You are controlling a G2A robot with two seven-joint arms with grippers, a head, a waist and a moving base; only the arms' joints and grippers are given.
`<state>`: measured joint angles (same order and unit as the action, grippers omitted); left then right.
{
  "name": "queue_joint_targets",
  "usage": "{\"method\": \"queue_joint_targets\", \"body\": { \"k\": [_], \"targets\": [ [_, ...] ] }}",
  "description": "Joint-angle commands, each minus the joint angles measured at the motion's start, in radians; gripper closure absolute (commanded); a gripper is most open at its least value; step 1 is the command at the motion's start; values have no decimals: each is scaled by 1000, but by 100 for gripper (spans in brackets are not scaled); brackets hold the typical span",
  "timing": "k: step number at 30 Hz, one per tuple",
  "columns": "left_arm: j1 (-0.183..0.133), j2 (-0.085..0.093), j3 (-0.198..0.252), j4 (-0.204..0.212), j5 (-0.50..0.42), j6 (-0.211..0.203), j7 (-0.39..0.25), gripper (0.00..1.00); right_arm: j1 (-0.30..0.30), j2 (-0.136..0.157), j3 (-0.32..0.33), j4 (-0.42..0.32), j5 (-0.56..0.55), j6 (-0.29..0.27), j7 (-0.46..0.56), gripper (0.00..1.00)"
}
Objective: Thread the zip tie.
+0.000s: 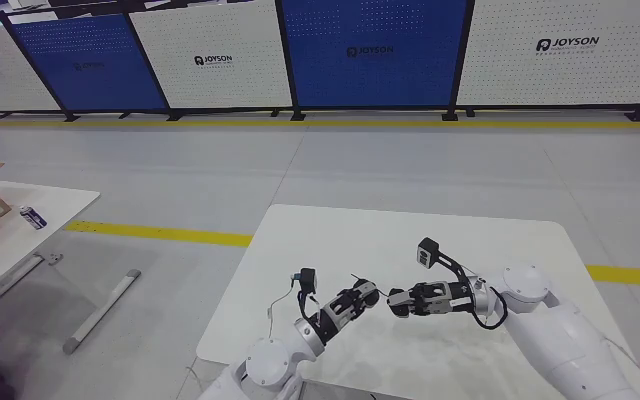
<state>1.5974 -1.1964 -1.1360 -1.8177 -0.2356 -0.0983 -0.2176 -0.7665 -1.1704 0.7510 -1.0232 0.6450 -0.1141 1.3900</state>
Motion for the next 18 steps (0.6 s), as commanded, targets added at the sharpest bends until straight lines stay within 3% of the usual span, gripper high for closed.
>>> {"method": "queue_joint_targets", "body": {
  "k": [1, 2, 4, 5, 11, 14, 18],
  "targets": [
    [0, 0, 2, -2, 17, 5, 20, 100, 0, 0, 0, 0, 0, 0, 0, 77],
    [0, -1, 6, -3, 20, 8, 25, 100, -3, 0, 0, -2, 0, 0, -7, 62],
    [-2, -2, 8, -3, 24, 13, 36, 100, -23, 2, 14, -24, 2, -13, -47, 14],
    [-1, -2, 7, -3, 29, 15, 48, 100, -31, 4, 22, -30, 6, -20, -48, 3],
    [10, -5, 20, -11, 72, 25, 123, 100, -85, 24, 90, -54, 26, -57, -65, 0],
    [14, -9, 34, -19, 98, 41, 167, 100, -111, 32, 117, -69, 27, -44, -110, 0],
    [13, -15, 66, -31, 135, 93, 230, 100, -129, 35, 134, -85, 31, -10, -146, 0]
  ]
}}
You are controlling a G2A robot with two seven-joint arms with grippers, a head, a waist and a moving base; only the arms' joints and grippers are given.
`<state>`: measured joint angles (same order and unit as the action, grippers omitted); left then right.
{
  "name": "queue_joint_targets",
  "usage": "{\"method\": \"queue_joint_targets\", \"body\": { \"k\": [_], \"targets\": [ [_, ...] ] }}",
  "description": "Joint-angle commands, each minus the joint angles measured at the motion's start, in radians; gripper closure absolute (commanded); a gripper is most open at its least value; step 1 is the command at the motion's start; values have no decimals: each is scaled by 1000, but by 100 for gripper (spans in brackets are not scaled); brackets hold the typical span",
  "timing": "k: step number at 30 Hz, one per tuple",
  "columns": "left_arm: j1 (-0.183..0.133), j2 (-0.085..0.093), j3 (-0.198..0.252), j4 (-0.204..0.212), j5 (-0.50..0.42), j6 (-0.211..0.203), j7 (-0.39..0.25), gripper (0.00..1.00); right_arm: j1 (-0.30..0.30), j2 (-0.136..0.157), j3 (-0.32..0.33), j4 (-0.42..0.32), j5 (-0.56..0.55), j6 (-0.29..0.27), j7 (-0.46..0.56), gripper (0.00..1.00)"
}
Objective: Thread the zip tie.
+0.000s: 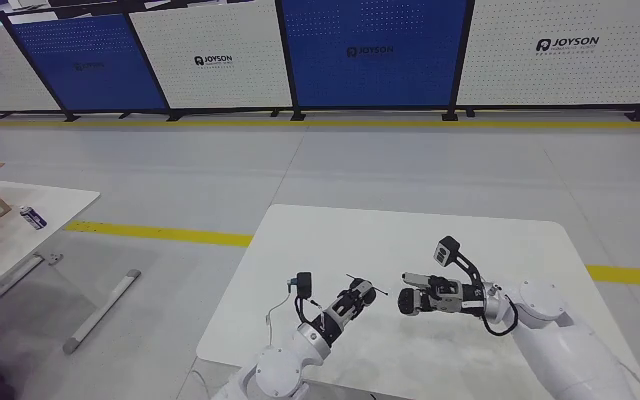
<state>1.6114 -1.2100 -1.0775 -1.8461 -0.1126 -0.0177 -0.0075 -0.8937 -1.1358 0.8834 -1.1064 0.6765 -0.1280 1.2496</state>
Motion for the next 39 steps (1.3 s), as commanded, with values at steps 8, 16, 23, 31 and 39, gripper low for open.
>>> {"method": "queue_joint_targets", "body": {
  "k": [8, 16, 23, 31, 39],
  "targets": [
    [-1, -2, 7, -2, 12, 13, 19, 100, -1, 0, 1, -2, 0, 4, -5, 0],
    [-10, -14, 24, -2, -47, 21, 80, 100, -8, 4, 2, -35, -98, 13, -67, 0],
    [-23, -17, 18, 10, -74, 41, 87, 100, 28, -1, -11, 3, -124, 10, 4, 0],
    [-23, -18, 20, 11, -78, 41, 87, 100, 28, -1, -11, 3, -124, 10, 4, 0],
    [-57, -35, 96, 48, -5, 78, 156, 100, 28, -1, -11, 3, -124, 10, 4, 0]
  ]
}}
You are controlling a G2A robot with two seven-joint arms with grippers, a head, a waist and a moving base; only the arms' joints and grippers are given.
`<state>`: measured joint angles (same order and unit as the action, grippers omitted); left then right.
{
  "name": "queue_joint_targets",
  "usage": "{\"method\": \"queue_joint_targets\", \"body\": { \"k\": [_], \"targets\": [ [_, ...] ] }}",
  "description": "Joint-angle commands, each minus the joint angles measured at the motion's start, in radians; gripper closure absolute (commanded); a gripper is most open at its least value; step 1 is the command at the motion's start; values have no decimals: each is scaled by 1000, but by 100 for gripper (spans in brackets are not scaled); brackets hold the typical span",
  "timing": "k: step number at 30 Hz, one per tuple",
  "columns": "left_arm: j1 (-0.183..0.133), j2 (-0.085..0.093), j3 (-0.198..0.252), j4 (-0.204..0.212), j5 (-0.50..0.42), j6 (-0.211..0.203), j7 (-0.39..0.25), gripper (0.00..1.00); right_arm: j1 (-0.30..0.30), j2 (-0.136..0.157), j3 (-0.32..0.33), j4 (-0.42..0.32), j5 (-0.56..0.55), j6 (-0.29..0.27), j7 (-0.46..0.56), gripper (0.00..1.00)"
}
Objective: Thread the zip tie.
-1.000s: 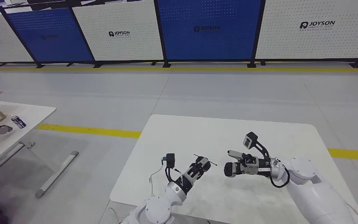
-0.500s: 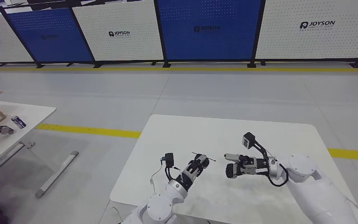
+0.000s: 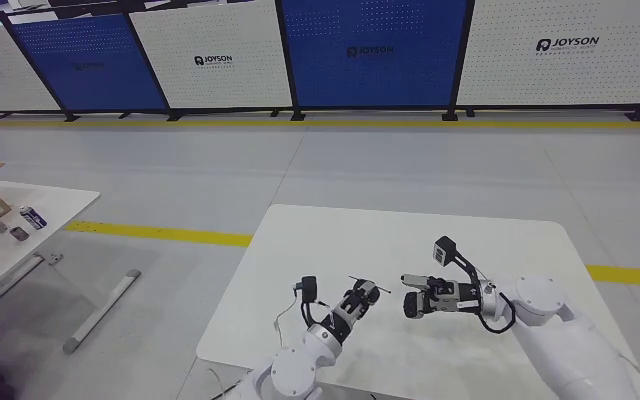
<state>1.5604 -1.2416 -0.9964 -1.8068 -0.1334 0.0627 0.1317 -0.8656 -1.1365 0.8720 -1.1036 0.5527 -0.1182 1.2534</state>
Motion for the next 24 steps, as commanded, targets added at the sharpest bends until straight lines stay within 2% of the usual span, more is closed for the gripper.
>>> {"method": "queue_joint_targets", "body": {
  "k": [1, 10, 16, 24],
  "targets": [
    [-11, -5, 22, 13, 16, -4, 14, 100, 0, 0, 0, 0, 0, 0, 0, 0],
    [-14, -6, 26, 13, 12, -8, 2, 100, 0, 0, 0, 0, 0, 0, 0, 0],
    [-18, -15, 5, 27, -39, -12, 78, 100, 0, 0, 0, 0, 0, 0, 0, 0],
    [-23, -15, 11, 34, -17, -7, 59, 100, 0, 0, 0, 0, 0, 0, 0, 0]
  ]
}}
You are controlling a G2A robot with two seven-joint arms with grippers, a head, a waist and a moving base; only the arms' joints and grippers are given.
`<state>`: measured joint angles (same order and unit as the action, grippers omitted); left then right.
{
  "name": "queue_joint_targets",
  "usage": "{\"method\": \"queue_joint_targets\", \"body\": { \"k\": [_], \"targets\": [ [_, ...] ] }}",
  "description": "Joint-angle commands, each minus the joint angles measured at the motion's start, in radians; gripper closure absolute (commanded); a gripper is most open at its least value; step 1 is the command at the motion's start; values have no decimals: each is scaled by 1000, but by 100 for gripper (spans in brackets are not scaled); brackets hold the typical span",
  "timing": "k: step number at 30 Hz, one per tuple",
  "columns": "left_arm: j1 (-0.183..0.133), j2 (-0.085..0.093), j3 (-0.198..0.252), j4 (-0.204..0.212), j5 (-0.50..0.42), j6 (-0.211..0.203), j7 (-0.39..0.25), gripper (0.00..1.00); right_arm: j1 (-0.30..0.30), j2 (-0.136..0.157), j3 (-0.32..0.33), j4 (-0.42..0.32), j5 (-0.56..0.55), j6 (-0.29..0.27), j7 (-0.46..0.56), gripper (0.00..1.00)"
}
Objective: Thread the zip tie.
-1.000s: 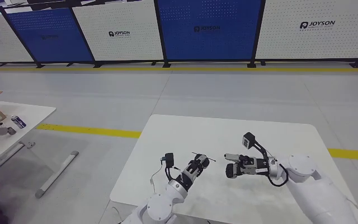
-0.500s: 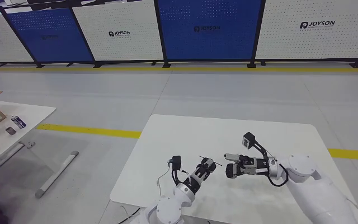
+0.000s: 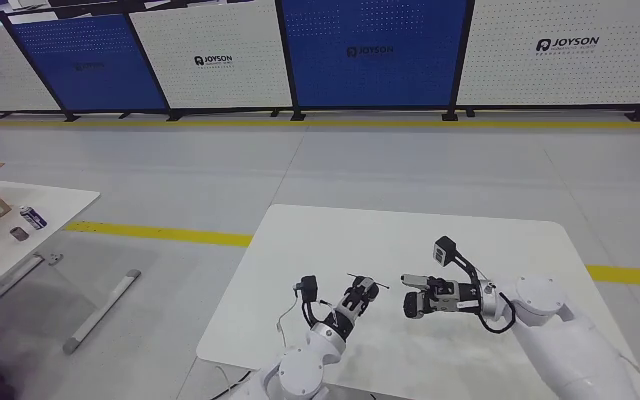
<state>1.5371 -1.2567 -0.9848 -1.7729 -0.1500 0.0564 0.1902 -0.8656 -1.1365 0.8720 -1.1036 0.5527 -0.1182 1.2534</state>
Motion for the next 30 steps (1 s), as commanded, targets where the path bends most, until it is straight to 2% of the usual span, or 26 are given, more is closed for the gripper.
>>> {"method": "queue_joint_targets", "body": {
  "k": [1, 4, 6, 7, 11, 13, 27, 29, 30],
  "targets": [
    [0, 0, 0, 0, 0, 0, 0, 100, -2, 0, 0, -3, -3, 0, -4, 0],
    [0, 0, 0, 0, 0, 0, 0, 100, -24, 14, 31, -49, -46, -4, -30, 0],
    [0, 0, 0, 0, 0, 0, 0, 100, -54, 33, 77, -89, -76, 8, -43, 0],
    [0, 0, 0, 0, 0, 0, 0, 100, -69, 42, 98, -110, -96, 28, -61, 0],
    [0, 0, 0, 0, 0, 0, 0, 100, -114, 78, 175, -222, -212, 169, -103, 0],
    [0, 0, 0, 0, 0, 0, 0, 100, -128, 89, 198, -261, -242, 211, -105, 0],
    [0, 0, 0, 0, 0, 0, 0, 100, -134, 89, 193, -276, -262, 209, -127, 0],
    [0, 0, 0, 0, 0, 0, 0, 100, -134, 92, 193, -299, -310, 230, -147, 0],
    [0, 0, 0, 0, 0, 0, 0, 100, -135, 97, 203, -320, -342, 266, -166, 0]
  ]
}}
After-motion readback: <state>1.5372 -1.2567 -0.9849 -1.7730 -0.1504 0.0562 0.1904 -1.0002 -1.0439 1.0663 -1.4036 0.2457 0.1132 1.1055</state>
